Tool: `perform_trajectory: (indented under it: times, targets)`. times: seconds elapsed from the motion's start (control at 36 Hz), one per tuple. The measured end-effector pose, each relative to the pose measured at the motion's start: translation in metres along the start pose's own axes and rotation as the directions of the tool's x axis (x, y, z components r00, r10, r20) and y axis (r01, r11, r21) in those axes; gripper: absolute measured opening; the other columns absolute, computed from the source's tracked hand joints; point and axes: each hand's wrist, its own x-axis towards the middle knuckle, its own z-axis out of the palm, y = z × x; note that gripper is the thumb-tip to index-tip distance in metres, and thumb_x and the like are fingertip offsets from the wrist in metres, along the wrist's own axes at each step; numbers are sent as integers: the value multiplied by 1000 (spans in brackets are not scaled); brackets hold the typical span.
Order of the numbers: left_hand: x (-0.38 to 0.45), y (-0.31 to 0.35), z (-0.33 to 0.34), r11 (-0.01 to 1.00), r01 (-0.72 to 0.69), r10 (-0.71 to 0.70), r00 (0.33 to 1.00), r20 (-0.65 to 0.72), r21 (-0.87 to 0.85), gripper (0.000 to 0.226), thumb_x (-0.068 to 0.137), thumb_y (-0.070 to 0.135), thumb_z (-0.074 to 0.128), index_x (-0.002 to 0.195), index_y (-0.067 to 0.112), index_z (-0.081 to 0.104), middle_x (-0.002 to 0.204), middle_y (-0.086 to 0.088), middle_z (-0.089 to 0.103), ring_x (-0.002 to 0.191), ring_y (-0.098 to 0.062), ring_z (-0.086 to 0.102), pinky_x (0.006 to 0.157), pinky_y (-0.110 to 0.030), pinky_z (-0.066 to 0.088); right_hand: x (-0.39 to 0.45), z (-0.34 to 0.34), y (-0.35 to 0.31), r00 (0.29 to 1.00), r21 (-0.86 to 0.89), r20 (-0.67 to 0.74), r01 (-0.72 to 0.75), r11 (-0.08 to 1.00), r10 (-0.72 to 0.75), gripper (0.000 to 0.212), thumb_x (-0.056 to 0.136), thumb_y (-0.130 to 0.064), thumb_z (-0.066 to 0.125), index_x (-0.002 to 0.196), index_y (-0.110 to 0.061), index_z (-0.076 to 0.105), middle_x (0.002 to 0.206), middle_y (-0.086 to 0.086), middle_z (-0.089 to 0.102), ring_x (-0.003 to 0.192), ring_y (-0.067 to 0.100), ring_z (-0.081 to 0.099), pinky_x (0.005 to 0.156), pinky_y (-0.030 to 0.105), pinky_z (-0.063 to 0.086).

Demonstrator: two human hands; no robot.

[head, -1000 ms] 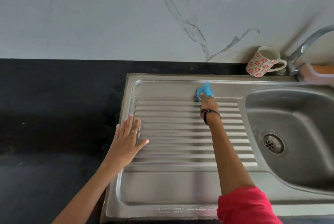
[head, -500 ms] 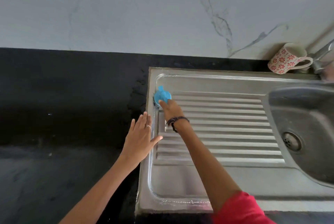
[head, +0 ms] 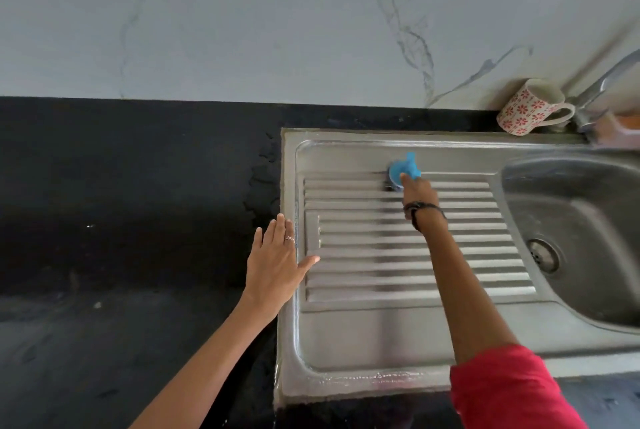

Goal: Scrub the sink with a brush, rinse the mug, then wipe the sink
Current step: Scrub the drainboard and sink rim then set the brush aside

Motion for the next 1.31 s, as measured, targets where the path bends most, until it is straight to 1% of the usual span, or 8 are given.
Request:
perform_trajectory:
  times: [0.11,0.36,0.47,0.58,0.72,0.92,1.08,1.31]
  targets:
    - [-1,4,2,1000,29,-29,1000,1,-6,86,90,66,17,148,5,-2,157,-13,-5,146,-22,-1,117,-38,-1,6,-1,2,996,54,-57,-69,996,72,47,100,-32,36,132,1,46,133,25,48,122,36,46,98,37,36]
    - [-7,29,3,1000,24,-23,1000,-17,8,86,92,64,24,149,6,-2,158,-11,-5,146,-22,-4,116,-43,-6,-57,95,-62,916,40,315,247,968,-247,43,99,-32,36,122,1,52,118,23,57,100,33,55,76,33,39]
    - [-12,33,6,1000,-13,13,1000,1,-3,83,92,63,21,148,10,-10,157,-10,-13,145,-23,-9,114,-44,-10,-33,53,-38,951,73,238,184,980,-197,44,99,-30,41,123,4,53,118,24,57,108,33,54,83,35,40]
    - [-13,36,6,998,-62,63,997,38,-11,79,94,61,17,148,11,-13,155,-10,-19,144,-25,-14,114,-44,-11,8,-16,14,997,107,71,32,994,-40,47,98,-30,44,120,9,55,87,17,52,80,24,49,61,29,33]
    - [-14,45,8,988,-116,120,992,38,-103,72,96,56,16,138,16,-26,154,-8,-23,143,-21,-19,114,-38,-12,24,-48,40,989,106,-78,-115,988,124,46,98,-28,40,128,5,48,127,25,53,116,35,51,81,36,36]
    - [-15,63,29,980,-144,149,989,27,-139,81,66,63,-20,134,22,-30,145,-2,-31,137,-17,-27,107,-34,-17,-18,18,-14,992,-50,107,76,996,-70,45,99,-31,38,129,1,49,130,26,51,121,37,48,93,35,39]
    - [-20,93,30,977,-186,192,980,55,-106,73,97,54,23,139,21,-26,149,0,-29,140,-18,-24,110,-36,-18,-37,37,-20,922,-76,290,289,954,-256,42,101,-27,33,127,2,50,125,26,53,114,37,52,85,34,42]
    - [-16,141,22,974,-225,227,971,76,-39,61,100,45,26,151,19,4,159,3,-2,145,-16,-12,112,-48,-15,46,-86,90,1000,55,-10,28,998,-28,43,100,-25,41,132,3,47,132,24,50,122,37,47,98,35,34]
